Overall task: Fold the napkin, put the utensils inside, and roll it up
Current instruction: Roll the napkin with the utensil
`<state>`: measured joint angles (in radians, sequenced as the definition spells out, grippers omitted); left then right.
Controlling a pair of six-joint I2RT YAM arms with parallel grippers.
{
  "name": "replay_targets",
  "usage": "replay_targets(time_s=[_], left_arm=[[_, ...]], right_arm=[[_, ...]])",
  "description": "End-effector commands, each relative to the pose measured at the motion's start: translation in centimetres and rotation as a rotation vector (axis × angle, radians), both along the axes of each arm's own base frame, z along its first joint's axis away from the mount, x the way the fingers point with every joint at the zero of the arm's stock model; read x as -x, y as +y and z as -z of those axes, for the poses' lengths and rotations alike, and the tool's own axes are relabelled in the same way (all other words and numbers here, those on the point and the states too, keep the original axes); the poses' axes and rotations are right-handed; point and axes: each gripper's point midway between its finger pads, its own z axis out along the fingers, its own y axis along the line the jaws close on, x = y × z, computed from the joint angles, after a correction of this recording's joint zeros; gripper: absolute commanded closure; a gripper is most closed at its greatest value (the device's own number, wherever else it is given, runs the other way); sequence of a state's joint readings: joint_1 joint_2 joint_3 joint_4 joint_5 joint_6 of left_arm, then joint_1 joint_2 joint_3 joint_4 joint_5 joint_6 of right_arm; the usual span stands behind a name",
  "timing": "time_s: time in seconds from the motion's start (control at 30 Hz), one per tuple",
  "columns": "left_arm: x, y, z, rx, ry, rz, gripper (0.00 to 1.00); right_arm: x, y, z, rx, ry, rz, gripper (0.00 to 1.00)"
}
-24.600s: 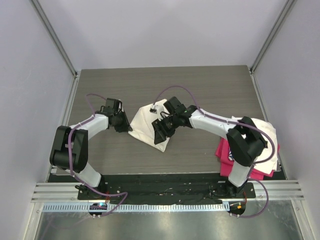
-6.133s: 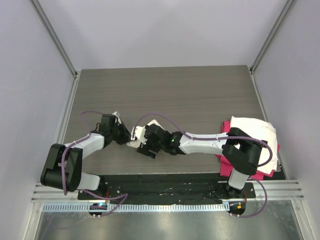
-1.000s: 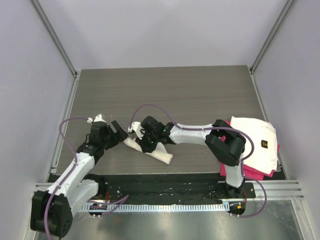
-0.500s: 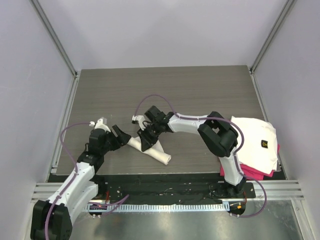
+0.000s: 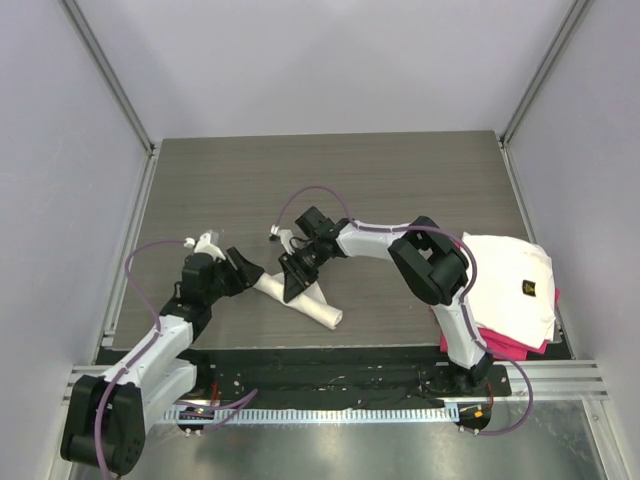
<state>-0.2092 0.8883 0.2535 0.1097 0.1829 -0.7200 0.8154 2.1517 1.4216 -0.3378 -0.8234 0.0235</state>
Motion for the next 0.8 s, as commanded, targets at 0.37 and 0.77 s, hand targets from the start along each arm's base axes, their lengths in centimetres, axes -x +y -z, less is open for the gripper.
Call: replay_targets(time_s=[0.37,0.77], left_arm=[[-1.9,-1.1,1.3,0.0,0.003,0.054,0.79],[-1.5,-1.6,2.5,-0.023,0.154,0.097,1.0]], right_arm=[[0.7,-2.7,4.3,0.165,0.106,0.028,0.85],[-4.1,-2.5,-3.4,0.17,-0.22,0.157,0.51]])
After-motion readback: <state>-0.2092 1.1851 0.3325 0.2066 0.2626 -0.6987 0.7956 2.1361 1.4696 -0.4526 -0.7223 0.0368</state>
